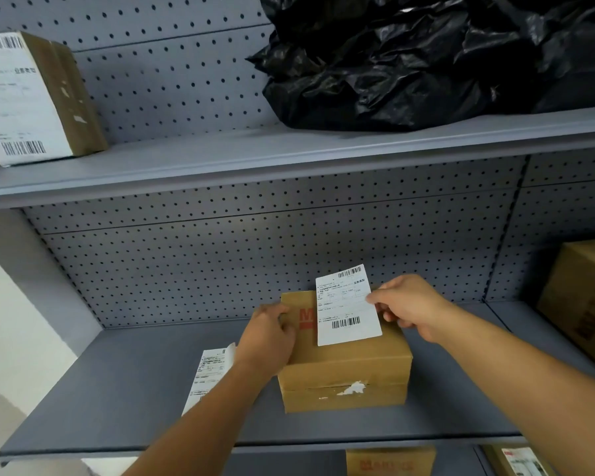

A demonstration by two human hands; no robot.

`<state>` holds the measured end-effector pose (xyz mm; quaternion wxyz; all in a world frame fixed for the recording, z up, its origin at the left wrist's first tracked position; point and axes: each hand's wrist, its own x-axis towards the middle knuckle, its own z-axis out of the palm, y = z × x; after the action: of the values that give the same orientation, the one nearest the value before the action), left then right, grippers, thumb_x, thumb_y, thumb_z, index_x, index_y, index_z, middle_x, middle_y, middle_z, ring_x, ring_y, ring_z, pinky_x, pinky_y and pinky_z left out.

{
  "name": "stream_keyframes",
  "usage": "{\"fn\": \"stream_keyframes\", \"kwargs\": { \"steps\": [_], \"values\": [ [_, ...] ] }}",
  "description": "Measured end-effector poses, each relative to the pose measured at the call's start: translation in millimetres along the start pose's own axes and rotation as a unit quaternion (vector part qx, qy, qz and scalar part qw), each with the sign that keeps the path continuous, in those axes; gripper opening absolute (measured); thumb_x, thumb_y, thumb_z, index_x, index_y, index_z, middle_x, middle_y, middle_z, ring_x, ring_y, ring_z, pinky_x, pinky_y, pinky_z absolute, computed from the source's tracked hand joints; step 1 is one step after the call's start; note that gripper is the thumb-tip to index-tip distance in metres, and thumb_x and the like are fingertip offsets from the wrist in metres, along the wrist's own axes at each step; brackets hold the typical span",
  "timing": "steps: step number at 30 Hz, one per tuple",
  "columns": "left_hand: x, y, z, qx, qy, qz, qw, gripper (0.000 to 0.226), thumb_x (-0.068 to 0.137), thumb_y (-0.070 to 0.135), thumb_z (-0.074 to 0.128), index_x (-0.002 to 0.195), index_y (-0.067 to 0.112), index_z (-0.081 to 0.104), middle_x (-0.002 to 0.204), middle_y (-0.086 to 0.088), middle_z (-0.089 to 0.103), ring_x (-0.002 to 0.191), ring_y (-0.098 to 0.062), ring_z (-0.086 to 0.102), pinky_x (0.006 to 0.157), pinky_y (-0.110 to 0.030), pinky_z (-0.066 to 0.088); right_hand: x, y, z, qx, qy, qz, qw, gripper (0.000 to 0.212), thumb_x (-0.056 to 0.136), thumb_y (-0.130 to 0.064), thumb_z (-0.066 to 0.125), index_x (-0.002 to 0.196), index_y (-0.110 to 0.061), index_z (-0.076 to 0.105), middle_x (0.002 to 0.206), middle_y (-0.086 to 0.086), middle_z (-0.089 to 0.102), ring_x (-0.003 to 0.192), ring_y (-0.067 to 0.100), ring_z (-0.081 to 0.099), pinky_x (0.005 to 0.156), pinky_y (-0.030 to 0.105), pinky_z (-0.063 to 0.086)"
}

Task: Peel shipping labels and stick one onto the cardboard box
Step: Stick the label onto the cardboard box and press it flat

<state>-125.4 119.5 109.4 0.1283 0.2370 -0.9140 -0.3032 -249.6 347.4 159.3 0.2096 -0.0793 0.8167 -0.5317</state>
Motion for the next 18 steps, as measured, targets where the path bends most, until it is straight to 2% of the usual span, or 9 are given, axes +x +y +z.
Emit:
{"fn": "stream_keyframes", "kwargs": {
  "steps": [3, 5, 10, 14, 18],
  "values": [
    [0, -4, 4, -0.006, 0.013, 0.016, 1.0, 0.039, 0.099, 0.02, 0.052, 0.137, 0.022, 0.06, 0.145, -0.007, 0.051, 0.063, 0.005, 0.046, 0.067, -0.017, 0.044, 5, 3, 8, -0.013, -0.005, 0.005, 1.0, 0.025, 0.089, -0.014, 0.07, 0.097, 0.009, 0.074, 0.074, 0.012, 0.066, 0.053, 0.014, 0.049, 0.045, 0.025, 0.026],
    [1, -5, 5, -0.012, 0.015, 0.02, 1.0, 0.039, 0.099, 0.022, 0.052, 0.138, 0.023, 0.06, 0.146, -0.006, 0.05, 0.062, 0.007, 0.047, 0.06, -0.011, 0.04, 6, 4, 13, -0.017, -0.005, 0.006, 1.0, 0.022, 0.089, -0.013, 0.07, 0.095, 0.008, 0.075, 0.073, 0.011, 0.067, 0.053, 0.014, 0.049, 0.046, 0.026, 0.026],
    [0, -6, 4, -0.02, 0.002, 0.012, 1.0, 0.038, 0.1, 0.025, 0.05, 0.138, 0.024, 0.058, 0.146, -0.005, 0.047, 0.07, -0.004, 0.062, 0.073, -0.025, 0.05, 10, 4, 19, -0.03, -0.005, 0.005, 1.0, 0.016, 0.089, -0.013, 0.069, 0.089, 0.001, 0.078, 0.073, 0.011, 0.069, 0.054, 0.015, 0.048, 0.045, 0.027, 0.026],
    [1, -6, 3, -0.025, -0.003, 0.007, 1.0, 0.039, 0.101, 0.026, 0.05, 0.138, 0.024, 0.057, 0.144, -0.003, 0.046, 0.07, -0.006, 0.062, 0.075, -0.028, 0.054, 15, 6, 19, -0.034, -0.001, 0.008, 0.999, 0.016, 0.089, -0.015, 0.071, 0.086, -0.001, 0.078, 0.076, 0.016, 0.066, 0.067, 0.026, 0.046, 0.045, 0.028, 0.025],
    [0, -6, 4, -0.025, -0.001, 0.009, 1.0, 0.04, 0.101, 0.027, 0.049, 0.139, 0.023, 0.057, 0.142, -0.002, 0.047, 0.068, -0.005, 0.058, 0.071, -0.026, 0.05, 17, 7, 21, -0.043, 0.002, 0.013, 0.999, 0.017, 0.088, -0.016, 0.072, 0.086, 0.0, 0.077, 0.074, 0.017, 0.065, 0.068, 0.027, 0.045, 0.043, 0.027, 0.024]
  ]
}}
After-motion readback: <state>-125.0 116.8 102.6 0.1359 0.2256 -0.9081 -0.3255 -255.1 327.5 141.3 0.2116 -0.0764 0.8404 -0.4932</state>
